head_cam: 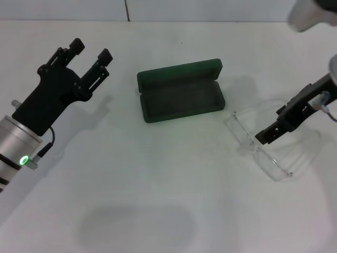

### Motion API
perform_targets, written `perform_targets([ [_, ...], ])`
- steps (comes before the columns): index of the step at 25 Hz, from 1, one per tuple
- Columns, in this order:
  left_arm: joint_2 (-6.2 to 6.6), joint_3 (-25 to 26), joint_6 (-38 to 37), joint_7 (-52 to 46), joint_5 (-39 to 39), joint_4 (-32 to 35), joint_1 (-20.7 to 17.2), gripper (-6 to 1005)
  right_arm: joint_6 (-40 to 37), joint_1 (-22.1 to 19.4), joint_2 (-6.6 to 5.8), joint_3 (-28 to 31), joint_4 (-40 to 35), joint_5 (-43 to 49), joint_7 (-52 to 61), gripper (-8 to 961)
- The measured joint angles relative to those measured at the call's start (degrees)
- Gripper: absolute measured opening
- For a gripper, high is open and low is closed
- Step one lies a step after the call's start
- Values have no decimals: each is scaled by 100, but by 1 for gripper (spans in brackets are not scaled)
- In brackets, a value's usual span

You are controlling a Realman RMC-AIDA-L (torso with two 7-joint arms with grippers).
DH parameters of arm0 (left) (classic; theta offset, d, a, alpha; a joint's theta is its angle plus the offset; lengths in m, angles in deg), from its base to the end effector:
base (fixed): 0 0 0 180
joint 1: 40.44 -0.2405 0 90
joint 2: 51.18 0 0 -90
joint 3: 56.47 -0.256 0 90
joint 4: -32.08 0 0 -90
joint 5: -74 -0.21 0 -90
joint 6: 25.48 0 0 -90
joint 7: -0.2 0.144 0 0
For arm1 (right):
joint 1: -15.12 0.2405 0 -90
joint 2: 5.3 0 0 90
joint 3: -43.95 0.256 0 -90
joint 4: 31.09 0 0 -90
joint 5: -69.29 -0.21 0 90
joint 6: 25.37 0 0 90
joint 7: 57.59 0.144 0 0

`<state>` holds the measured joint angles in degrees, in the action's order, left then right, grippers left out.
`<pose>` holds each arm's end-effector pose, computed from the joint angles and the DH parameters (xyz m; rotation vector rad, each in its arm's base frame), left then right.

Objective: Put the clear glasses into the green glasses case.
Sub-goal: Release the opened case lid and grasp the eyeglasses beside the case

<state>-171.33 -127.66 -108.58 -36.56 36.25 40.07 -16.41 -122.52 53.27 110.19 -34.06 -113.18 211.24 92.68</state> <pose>-0.2840 0.3063 -0.0249 -1.9554 -0.5260 -1.1306 0.1458 0.3552 0.0260 -2.6620 0.9081 -0.4471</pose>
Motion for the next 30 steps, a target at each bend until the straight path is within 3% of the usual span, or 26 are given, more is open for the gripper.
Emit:
perform_targets([
  [4,14,-4,62,13,63,10,-1,723,-8,307,33,-480,233,338,488,857],
  [17,13,-31,111,19,67,21,6,722,913,525,69,-1763,901,368,1116,812],
  [30,1,-36,172,20,43,1,15,720,1272,443,69,-2000,1095,341,1193,725],
])
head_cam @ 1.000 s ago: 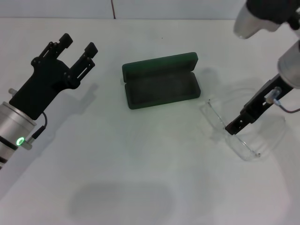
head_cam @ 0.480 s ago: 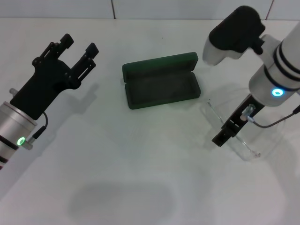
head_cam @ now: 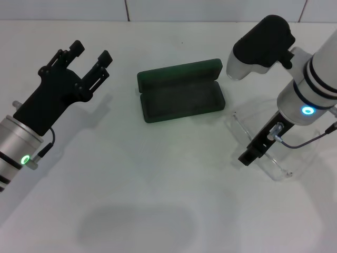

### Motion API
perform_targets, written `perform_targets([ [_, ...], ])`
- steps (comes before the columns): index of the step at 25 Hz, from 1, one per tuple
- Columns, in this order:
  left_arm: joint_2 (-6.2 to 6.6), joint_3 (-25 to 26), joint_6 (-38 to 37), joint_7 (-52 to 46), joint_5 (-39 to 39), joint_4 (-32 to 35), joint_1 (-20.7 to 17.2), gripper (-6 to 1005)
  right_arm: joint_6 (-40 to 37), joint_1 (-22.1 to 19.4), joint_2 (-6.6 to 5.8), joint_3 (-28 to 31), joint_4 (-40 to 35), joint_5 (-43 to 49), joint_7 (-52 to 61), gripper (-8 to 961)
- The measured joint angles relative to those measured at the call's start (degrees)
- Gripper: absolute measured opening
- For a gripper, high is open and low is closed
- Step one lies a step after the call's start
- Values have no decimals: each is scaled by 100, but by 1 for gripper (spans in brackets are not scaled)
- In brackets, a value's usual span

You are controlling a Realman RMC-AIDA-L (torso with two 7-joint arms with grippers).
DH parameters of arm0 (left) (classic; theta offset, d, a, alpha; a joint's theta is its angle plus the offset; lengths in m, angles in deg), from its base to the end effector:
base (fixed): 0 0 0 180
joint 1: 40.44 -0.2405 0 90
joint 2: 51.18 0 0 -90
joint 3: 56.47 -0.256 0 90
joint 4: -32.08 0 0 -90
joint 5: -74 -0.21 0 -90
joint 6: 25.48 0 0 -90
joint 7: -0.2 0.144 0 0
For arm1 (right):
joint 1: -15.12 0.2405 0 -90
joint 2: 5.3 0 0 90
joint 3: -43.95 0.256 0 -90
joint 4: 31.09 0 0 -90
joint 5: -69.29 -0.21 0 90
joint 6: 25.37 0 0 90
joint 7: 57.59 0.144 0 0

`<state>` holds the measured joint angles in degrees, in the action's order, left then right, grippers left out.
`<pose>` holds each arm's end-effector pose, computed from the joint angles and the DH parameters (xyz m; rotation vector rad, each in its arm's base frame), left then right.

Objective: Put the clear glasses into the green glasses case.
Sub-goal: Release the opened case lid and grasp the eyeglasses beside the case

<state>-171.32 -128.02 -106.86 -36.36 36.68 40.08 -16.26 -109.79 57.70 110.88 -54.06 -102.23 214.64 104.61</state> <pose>-0.2866 0.3087 -0.0266 -1.9559 -0.5413 -1.1007 0.1478 0.3543 -0.0478 -2.5920 0.8806 -0.6746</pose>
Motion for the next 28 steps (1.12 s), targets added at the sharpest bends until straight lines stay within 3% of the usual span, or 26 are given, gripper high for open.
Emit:
perform_targets([
  [4,0,0,0,0,-5,-2,0,720,0,-3,0,-46,36,-1,1,697],
  [9,-3,-3,0,0,-6,-7,-1,719,-1,-2,0,-59,38,0,4,519],
  [23,-18,-9,0,0,-28,-18,-10,717,45,-90,0,-186,34,43,-2,467],
  [28,-27,-23,0,0,-36,-18,-13,716,57,-124,0,-197,-12,46,-48,359],
])
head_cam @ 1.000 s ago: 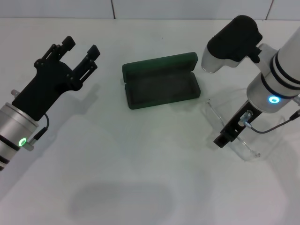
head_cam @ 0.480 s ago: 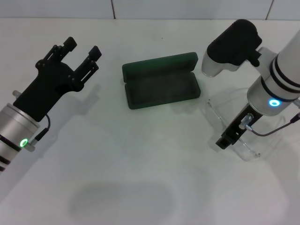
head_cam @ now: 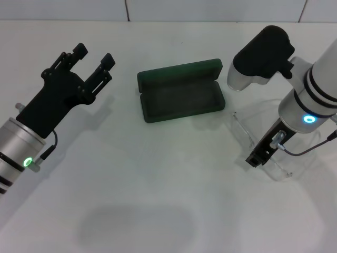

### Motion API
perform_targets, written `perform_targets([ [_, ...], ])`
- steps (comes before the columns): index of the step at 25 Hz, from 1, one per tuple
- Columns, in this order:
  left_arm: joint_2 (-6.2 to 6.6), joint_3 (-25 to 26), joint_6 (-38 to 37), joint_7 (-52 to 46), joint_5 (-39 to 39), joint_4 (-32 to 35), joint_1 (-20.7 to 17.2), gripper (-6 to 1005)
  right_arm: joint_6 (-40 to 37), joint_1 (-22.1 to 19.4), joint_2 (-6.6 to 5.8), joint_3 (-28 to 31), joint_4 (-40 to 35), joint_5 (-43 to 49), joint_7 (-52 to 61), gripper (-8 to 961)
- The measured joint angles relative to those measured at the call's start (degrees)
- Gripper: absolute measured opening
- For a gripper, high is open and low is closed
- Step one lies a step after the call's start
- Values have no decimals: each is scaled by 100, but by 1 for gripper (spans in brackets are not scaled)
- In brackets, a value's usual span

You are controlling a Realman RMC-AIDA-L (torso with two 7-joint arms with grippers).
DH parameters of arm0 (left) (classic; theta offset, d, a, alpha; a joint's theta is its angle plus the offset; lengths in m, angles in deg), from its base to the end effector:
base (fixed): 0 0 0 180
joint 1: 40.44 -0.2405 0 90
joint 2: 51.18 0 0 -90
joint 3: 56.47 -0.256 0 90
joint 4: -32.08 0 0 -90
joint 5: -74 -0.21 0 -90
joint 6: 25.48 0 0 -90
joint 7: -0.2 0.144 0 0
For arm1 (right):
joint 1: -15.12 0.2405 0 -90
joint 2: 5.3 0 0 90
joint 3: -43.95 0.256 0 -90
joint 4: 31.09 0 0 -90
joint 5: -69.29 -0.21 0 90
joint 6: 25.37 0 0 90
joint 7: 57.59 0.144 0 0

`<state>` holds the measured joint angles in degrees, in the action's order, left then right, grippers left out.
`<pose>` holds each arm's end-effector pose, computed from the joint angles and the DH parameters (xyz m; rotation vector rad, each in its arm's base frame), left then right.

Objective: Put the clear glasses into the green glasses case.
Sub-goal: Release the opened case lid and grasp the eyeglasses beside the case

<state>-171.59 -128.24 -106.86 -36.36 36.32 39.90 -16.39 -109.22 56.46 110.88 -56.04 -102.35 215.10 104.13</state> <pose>-0.2862 0.3064 -0.0301 -1.9656 -0.5489 -1.1001 0.1556 0.3484 -0.0523 -2.5965 0.8584 -0.7101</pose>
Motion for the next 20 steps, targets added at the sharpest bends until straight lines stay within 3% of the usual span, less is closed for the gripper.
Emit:
perform_targets([
  [20,-5,-4,-52,-11,-12,0,-62,713,69,65,-6,-65,-24,9,-94,256],
])
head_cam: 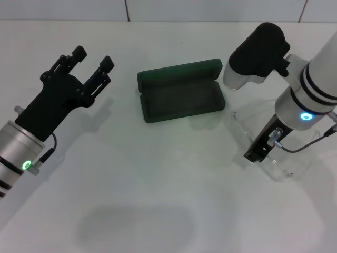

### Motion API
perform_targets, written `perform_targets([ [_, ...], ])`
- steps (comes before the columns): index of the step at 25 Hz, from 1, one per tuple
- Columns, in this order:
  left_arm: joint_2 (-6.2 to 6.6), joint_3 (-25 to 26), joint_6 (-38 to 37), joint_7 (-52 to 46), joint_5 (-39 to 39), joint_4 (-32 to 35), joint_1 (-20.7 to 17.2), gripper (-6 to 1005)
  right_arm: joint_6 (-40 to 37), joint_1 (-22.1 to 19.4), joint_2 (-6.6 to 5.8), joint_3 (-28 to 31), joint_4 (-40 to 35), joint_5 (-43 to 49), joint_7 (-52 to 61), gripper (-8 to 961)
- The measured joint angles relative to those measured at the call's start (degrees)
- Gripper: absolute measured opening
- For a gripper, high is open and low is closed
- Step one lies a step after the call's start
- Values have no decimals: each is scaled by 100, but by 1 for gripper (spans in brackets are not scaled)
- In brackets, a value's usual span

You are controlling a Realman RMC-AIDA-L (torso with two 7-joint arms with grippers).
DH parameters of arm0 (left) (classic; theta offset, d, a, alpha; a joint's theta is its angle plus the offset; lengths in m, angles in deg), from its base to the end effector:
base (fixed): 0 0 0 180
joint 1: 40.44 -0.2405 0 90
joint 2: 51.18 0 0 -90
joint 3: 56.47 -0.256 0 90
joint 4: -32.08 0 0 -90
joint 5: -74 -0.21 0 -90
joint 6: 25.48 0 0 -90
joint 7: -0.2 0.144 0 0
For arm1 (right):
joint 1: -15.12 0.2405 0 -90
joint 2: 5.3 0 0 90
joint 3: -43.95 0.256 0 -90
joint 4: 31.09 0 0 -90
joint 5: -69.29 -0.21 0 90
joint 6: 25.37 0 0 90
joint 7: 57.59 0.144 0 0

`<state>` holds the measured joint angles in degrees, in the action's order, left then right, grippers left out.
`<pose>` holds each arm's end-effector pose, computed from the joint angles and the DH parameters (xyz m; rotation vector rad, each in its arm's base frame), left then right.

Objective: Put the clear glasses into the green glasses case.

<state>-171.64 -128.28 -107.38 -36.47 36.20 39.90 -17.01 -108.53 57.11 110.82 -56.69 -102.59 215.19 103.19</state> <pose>-0.2881 0.3026 -0.0303 -1.9632 -0.5547 -1.1041 0.1503 0.3505 -0.0536 -2.6100 0.8017 -0.7064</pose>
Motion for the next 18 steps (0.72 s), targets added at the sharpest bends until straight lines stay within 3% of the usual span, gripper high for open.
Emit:
perform_targets([
  [18,-18,-8,-1,4,7,0,-10,713,-268,-54,-43,72,-326,-1,-182,143],
])
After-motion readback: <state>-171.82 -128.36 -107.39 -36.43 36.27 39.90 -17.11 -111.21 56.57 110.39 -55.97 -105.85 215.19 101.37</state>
